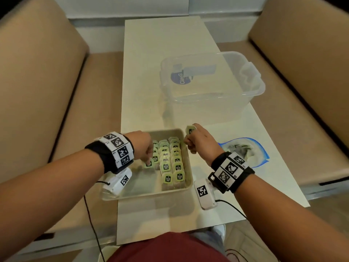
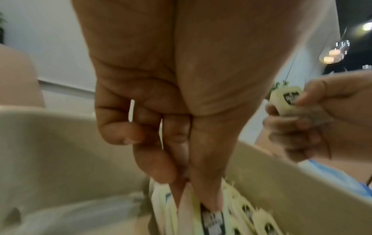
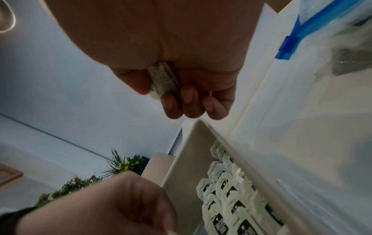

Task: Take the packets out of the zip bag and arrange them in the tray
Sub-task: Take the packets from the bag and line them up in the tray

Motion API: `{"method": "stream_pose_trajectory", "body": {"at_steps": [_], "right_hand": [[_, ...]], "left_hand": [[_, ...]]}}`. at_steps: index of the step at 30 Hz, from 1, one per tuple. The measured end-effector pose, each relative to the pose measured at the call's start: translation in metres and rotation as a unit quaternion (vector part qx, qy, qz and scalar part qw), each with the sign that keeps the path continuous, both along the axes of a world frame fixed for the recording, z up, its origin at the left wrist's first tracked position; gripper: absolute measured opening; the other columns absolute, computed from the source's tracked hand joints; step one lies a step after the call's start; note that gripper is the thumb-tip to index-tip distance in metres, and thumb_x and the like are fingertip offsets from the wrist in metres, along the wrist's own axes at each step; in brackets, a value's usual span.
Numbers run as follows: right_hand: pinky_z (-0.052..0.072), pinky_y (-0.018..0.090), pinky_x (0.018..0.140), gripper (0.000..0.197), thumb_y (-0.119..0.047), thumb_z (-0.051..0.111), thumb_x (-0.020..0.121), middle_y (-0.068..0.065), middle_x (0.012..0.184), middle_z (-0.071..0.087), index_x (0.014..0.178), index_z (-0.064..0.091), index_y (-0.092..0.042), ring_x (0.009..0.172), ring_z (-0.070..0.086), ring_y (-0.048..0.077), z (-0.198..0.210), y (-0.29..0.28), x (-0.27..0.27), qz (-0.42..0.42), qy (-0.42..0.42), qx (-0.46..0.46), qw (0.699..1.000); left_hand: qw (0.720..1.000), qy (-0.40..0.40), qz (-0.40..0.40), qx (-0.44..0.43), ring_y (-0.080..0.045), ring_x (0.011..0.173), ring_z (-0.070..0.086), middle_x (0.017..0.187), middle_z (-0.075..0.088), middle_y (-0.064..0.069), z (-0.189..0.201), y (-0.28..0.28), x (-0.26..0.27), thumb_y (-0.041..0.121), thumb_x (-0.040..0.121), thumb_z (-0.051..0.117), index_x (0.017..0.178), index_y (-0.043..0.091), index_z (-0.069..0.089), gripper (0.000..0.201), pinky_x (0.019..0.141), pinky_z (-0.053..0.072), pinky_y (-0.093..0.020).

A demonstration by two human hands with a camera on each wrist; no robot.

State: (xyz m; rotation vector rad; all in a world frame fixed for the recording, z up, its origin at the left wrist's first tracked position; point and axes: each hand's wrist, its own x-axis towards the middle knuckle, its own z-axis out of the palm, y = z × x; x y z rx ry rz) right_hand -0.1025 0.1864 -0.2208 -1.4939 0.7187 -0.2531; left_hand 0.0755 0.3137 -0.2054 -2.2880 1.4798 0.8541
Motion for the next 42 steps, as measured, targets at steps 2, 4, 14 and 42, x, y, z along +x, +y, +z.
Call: {"method": "stream_pose_trajectory", "body": {"at_steps": [2,4,14,42], "right_hand": [[0.038,0.028,0.054,0.005,-0.013,0.05,0.087,0.011,0.077,0.053,0.083,0.048,-0.012,0.06,0.045,0.017,-0.004,0.002,0.0,0.006,0.005,-0.029,1.0],[0.046,0.028,0.056,0.008,-0.017,0.06,0.092,0.006,0.08,0.063,0.086,0.056,-0.015,0.063,0.056,0.016,-0.008,0.004,-0.002,0.014,0.01,-0.064,0.998],[0.055,0.032,0.063,0.002,-0.015,0.072,0.088,-0.001,0.079,0.072,0.088,0.071,-0.017,0.06,0.065,0.015,-0.013,0.007,-0.013,-0.002,0.019,-0.093,0.996],[0.046,0.019,0.072,0.035,-0.031,0.082,0.076,-0.007,0.108,0.067,0.108,0.069,-0.024,0.073,0.053,-0.002,-0.009,0.012,0.01,0.056,0.063,-0.229,0.97]], "left_hand": [[0.999,0.01,-0.018,0.046,-0.006,0.06,0.058,0.06,0.062,0.016,-0.015,-0.005,-0.003,0.031,0.075,0.081,0.081,0.022,0.074,0.013,0.059,0.046,-0.022],[0.997,0.003,-0.029,0.077,-0.007,0.063,0.058,0.065,0.064,0.015,-0.027,-0.011,-0.005,0.033,0.075,0.081,0.086,0.02,0.076,0.017,0.062,0.047,-0.023],[0.993,-0.064,-0.03,0.095,-0.021,0.081,0.065,0.09,0.071,-0.001,-0.041,-0.033,-0.008,0.042,0.078,0.076,0.096,0.014,0.074,0.033,0.071,0.052,-0.03],[0.985,0.025,0.075,-0.155,-0.008,0.076,0.065,0.072,0.066,0.015,0.036,0.005,-0.004,0.028,0.077,0.079,0.082,0.026,0.073,0.008,0.072,0.051,-0.025]]}}
